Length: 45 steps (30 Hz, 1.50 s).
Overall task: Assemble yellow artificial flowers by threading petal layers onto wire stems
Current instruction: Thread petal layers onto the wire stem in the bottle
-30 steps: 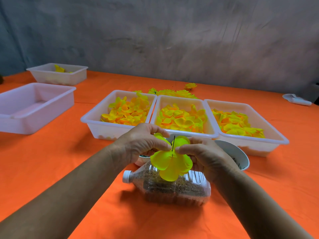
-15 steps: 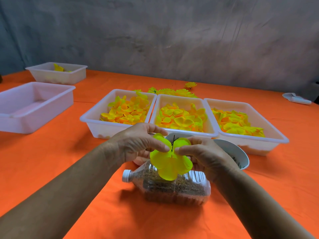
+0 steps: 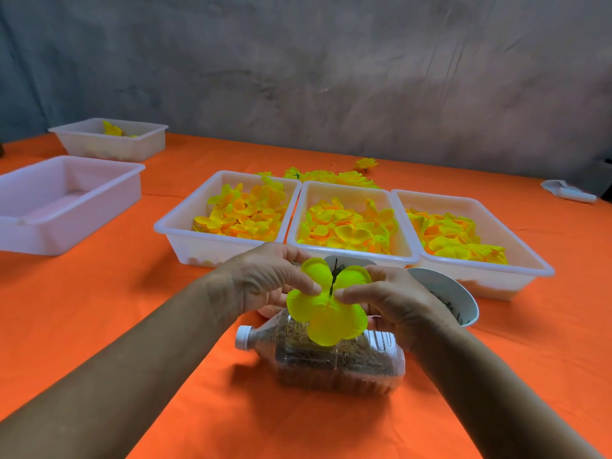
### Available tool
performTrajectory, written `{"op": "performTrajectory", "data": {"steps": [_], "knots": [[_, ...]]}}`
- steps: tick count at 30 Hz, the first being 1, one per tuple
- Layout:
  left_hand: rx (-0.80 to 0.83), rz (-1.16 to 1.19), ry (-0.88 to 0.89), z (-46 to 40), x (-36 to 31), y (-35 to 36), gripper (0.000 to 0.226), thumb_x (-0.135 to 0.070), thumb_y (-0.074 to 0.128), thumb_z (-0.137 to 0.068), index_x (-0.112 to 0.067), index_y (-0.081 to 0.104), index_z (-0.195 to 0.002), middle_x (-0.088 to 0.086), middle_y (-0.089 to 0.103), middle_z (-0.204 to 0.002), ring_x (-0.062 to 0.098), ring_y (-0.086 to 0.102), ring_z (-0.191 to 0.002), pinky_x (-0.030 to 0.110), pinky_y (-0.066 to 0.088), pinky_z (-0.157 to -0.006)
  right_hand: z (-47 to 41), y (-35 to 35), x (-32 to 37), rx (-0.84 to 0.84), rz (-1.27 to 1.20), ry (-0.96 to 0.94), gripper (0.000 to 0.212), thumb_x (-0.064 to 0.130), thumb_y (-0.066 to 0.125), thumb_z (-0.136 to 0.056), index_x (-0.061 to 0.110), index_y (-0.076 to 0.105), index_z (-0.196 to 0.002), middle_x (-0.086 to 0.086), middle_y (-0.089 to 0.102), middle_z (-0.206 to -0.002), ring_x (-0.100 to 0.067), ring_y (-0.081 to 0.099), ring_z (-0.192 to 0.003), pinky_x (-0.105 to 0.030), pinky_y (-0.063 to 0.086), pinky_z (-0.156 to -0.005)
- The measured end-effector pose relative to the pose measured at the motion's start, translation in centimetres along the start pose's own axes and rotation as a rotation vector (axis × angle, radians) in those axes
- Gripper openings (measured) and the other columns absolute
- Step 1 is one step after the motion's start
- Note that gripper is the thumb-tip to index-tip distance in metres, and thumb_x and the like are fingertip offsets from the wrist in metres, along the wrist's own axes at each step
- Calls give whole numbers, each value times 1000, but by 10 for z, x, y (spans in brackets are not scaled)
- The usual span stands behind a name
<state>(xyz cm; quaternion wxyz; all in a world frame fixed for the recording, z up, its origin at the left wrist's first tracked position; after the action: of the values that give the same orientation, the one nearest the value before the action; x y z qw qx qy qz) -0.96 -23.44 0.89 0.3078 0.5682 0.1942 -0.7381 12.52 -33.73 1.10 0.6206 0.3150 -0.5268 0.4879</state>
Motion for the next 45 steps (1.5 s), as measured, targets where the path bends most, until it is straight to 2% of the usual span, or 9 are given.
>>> {"op": "performTrajectory", "data": {"steps": [6, 13, 18, 21, 24, 31, 35, 41, 45], "knots": [[9, 25, -89, 1, 2, 3, 32, 19, 59, -76, -4, 59, -100, 11, 68, -75, 21, 68, -63, 28, 55, -47, -2, 1, -5, 31, -7, 52, 18, -1, 70, -75, 12, 68, -87, 2, 68, -69, -8, 63, -52, -20, 49, -47], [-21, -24, -126, 2, 3, 5, 30, 16, 61, -77, -7, 58, -96, 10, 65, -81, 22, 65, -70, 29, 55, -53, 0, 2, -7, 4, -95, 118, 21, 0, 71, -76, 13, 64, -91, 3, 68, -63, -6, 60, -46, -15, 43, -41], [-172, -283, 123, 8, 3, 5, 41, 10, 74, -69, -12, 62, -101, 6, 60, -84, 7, 59, -62, 21, 48, -51, 9, 0, -11, -227, 62, -123, 56, 8, 81, -68, 28, 55, -113, 3, 59, -93, -7, 60, -73, -14, 44, -51], [-199, -429, 394, 15, -1, 7, 39, 8, 77, -64, -21, 69, -89, 5, 62, -92, 4, 58, -72, 17, 50, -67, 12, 1, -13, -301, 240, -397, 36, 14, 83, -65, 34, 67, -91, 3, 59, -102, -8, 56, -92, -19, 43, -73], [-146, -475, 477, 16, 0, 10, 22, 1, 79, -66, -17, 76, -79, -1, 65, -97, 4, 61, -91, 13, 44, -77, 14, 4, -13, -287, 317, -516, 21, 12, 80, -69, 32, 71, -70, 2, 60, -96, -14, 57, -99, -28, 45, -83], [-125, -456, 458, 13, 8, 6, 12, -14, 82, -68, -12, 78, -79, -4, 66, -103, 4, 61, -102, 31, 46, -93, 15, 3, -15, -270, 483, -579, 8, 26, 77, -76, 33, 73, -76, 11, 60, -99, -6, 55, -101, -22, 45, -79], [-133, -460, 509, 13, 11, 7, 13, -22, 82, -64, -15, 78, -74, -8, 68, -99, 1, 62, -98, 29, 48, -90, 15, 3, -17, -249, 492, -584, 9, 24, 75, -78, 32, 73, -77, 9, 60, -102, -5, 54, -104, -9, 44, -70], [-193, -493, 654, 12, 18, 9, 19, -35, 75, -63, -17, 75, -67, -6, 71, -90, 15, 63, -97, 42, 48, -91, 11, 1, -19, -230, 496, -600, 4, 22, 76, -77, 25, 75, -76, 7, 61, -102, -6, 53, -105, -15, 48, -73], [-201, -474, 696, 12, 23, 10, 16, -33, 75, -63, -18, 74, -67, -8, 70, -85, 9, 63, -90, 33, 49, -86, 9, 1, -21, -190, 374, -553, 10, 17, 77, -76, 25, 74, -72, 3, 64, -100, -12, 59, -100, -22, 47, -73]]}}
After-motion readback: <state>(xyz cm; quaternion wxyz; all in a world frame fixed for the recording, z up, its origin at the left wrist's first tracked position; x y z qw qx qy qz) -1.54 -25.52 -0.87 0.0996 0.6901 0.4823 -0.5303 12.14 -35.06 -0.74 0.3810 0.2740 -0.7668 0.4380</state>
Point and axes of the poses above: each hand's wrist, its own z-axis away from the middle knuckle, its own y-axis out of the palm, x = y × z, the point moved 2 cm from there along -z, towards the middle knuckle
